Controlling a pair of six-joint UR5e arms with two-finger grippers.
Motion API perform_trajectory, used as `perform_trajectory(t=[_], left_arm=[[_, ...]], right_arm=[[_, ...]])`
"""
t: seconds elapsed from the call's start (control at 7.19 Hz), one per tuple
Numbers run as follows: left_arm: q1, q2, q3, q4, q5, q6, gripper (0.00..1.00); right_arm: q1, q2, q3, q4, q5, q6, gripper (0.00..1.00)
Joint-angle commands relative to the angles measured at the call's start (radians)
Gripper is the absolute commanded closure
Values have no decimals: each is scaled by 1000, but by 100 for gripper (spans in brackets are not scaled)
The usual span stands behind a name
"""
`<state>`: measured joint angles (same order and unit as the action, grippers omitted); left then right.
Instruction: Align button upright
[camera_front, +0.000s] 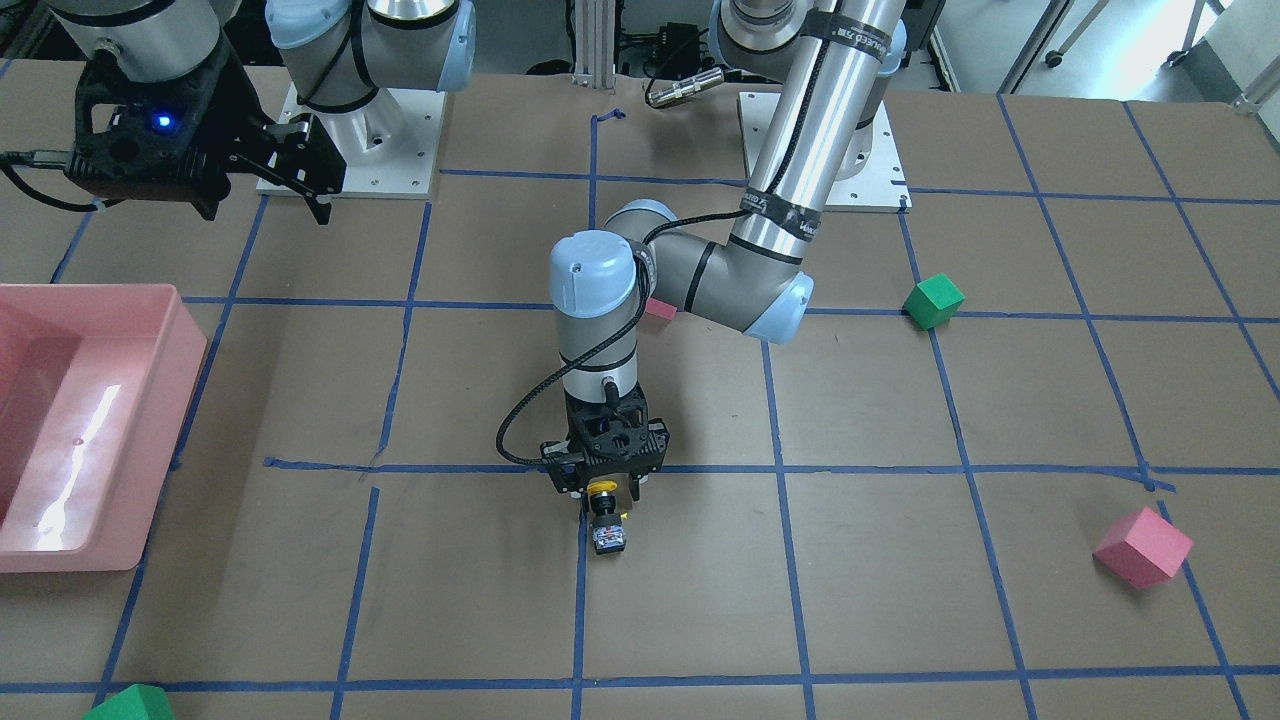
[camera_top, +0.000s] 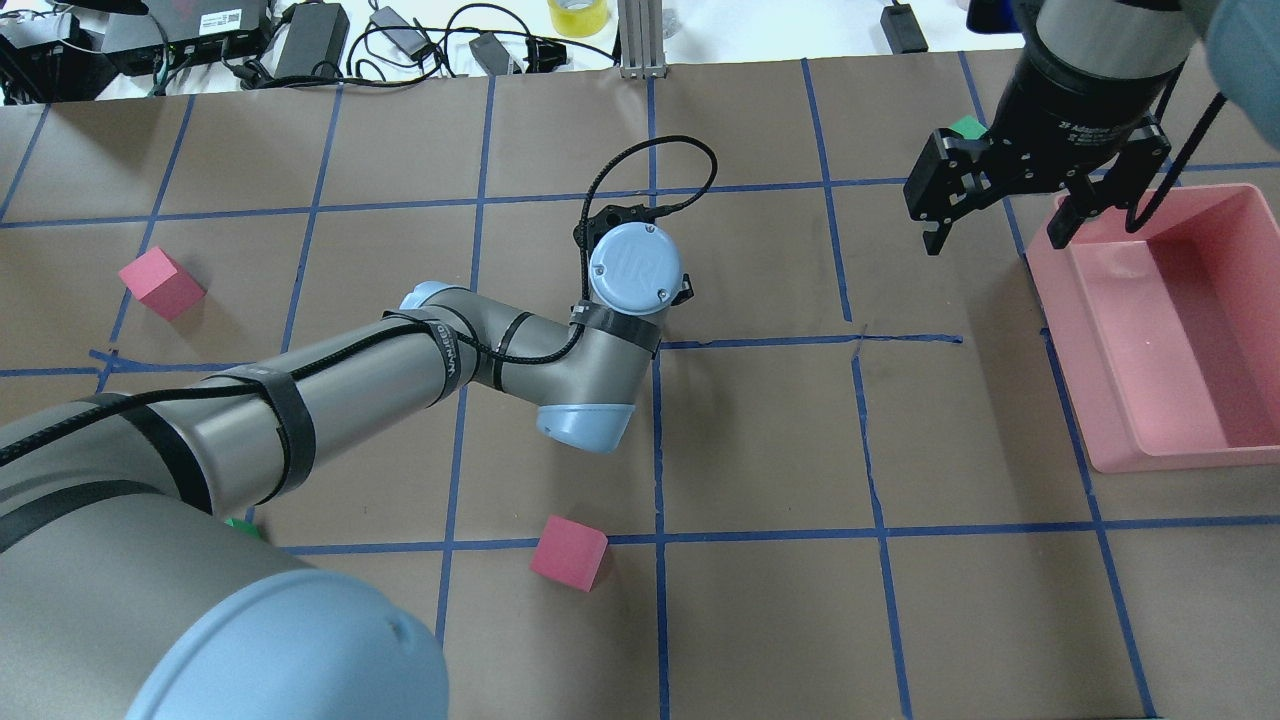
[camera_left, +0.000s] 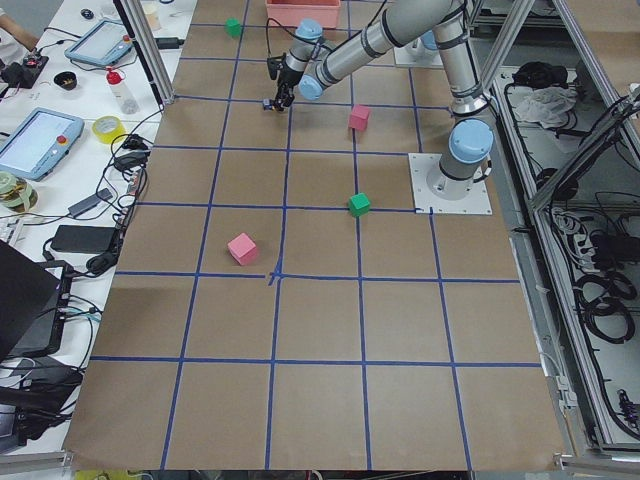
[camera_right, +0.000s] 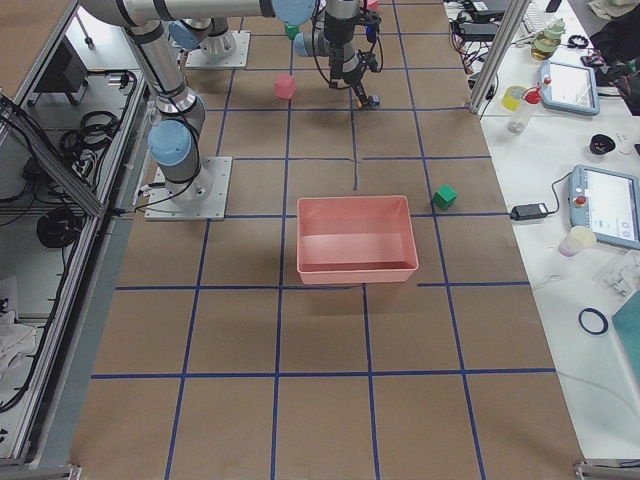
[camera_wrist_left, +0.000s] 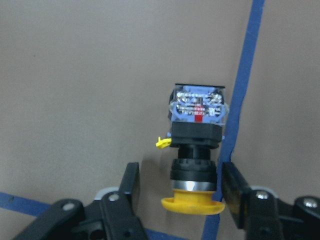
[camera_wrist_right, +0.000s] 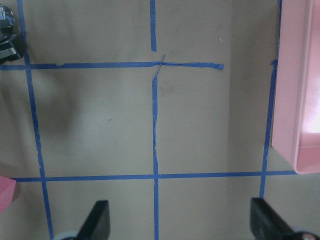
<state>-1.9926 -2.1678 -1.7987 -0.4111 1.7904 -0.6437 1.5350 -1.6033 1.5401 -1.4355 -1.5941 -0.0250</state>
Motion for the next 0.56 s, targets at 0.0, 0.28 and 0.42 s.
perform_trajectory(t=[0.0,0.28,0.42], left_arm=[[-2,-1,-1,0,-5,3,36],[-2,-1,-1,0,-5,3,50],[-2,-1,-1,0,-5,3,56]], right_arm=[[-1,0,0,-3,-1,5,0],[-1,3,0,-6,-1,4,0],[-1,5,0,-9,-1,4,0]])
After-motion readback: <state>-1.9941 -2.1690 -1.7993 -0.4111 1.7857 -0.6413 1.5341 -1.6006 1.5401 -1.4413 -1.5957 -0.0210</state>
